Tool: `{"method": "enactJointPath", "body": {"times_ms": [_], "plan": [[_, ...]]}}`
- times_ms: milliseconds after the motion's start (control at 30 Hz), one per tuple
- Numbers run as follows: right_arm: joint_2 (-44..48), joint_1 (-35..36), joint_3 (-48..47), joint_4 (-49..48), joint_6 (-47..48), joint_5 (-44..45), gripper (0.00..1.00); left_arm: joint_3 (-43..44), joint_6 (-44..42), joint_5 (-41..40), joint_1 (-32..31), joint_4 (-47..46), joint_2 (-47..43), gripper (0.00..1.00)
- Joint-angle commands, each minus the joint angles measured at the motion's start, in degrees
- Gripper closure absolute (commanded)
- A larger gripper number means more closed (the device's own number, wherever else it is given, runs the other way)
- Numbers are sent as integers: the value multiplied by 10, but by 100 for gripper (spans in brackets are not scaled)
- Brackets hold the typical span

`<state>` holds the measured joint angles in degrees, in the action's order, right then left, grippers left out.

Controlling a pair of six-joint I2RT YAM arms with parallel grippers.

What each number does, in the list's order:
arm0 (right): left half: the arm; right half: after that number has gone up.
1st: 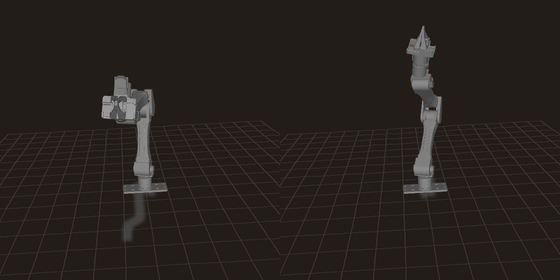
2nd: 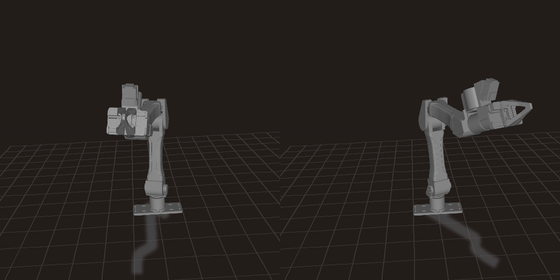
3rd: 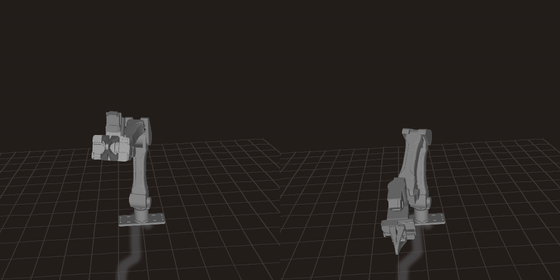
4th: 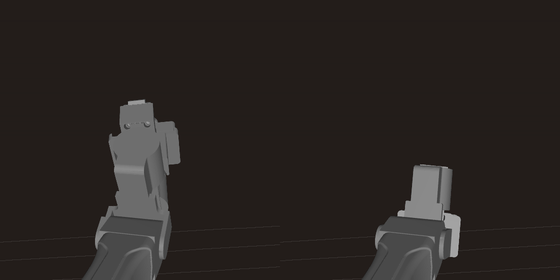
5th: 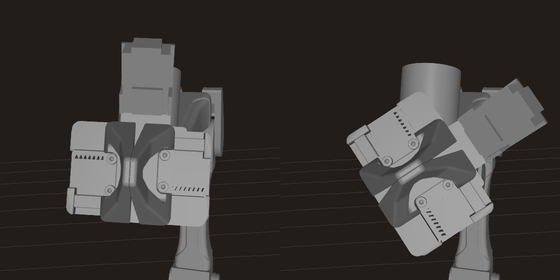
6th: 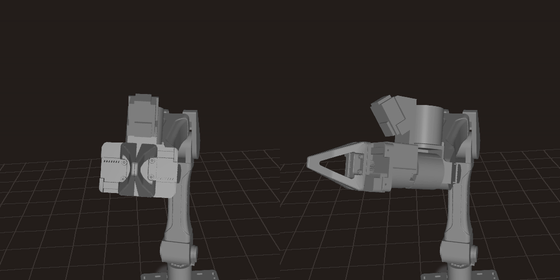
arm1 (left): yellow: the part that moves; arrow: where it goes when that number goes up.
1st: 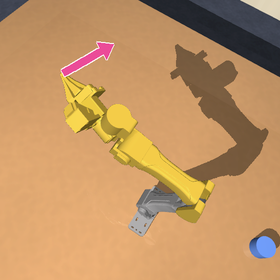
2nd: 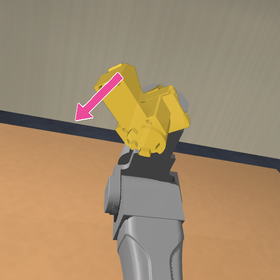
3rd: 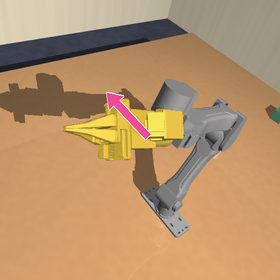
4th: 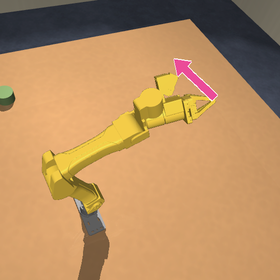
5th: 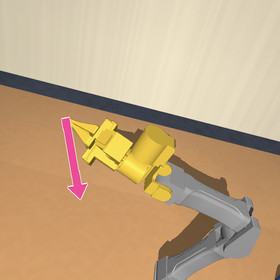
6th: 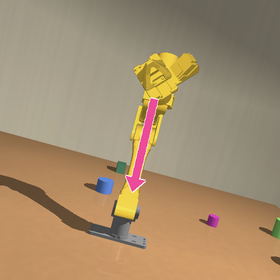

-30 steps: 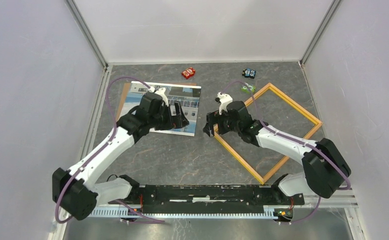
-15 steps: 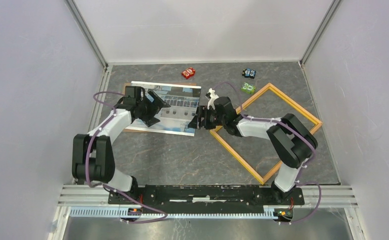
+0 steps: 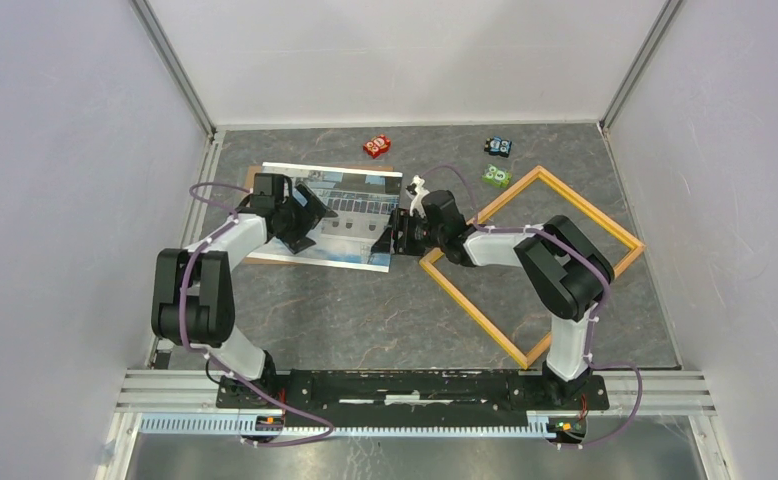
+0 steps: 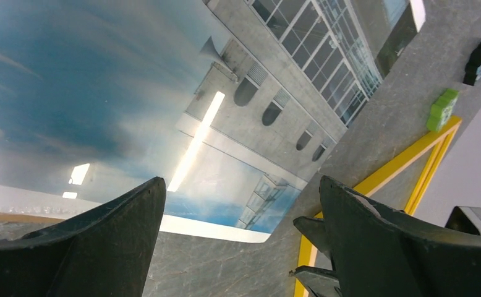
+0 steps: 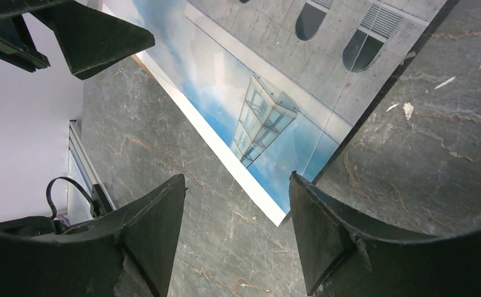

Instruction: Put the photo into the frame

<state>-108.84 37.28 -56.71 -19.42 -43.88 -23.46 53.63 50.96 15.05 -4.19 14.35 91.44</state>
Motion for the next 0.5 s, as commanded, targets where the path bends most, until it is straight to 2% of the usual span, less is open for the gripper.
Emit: {"method": "enactJointPath", "body": {"times_ms": [0,467], "plan": [[-22,-7,-32,-21,-4,-9,33,-3,-45,-18,6,-26,22,0],[-45,-17,-25,-40,-27,-23,32,-22,-34,-6,7,-25,49,0]]}}
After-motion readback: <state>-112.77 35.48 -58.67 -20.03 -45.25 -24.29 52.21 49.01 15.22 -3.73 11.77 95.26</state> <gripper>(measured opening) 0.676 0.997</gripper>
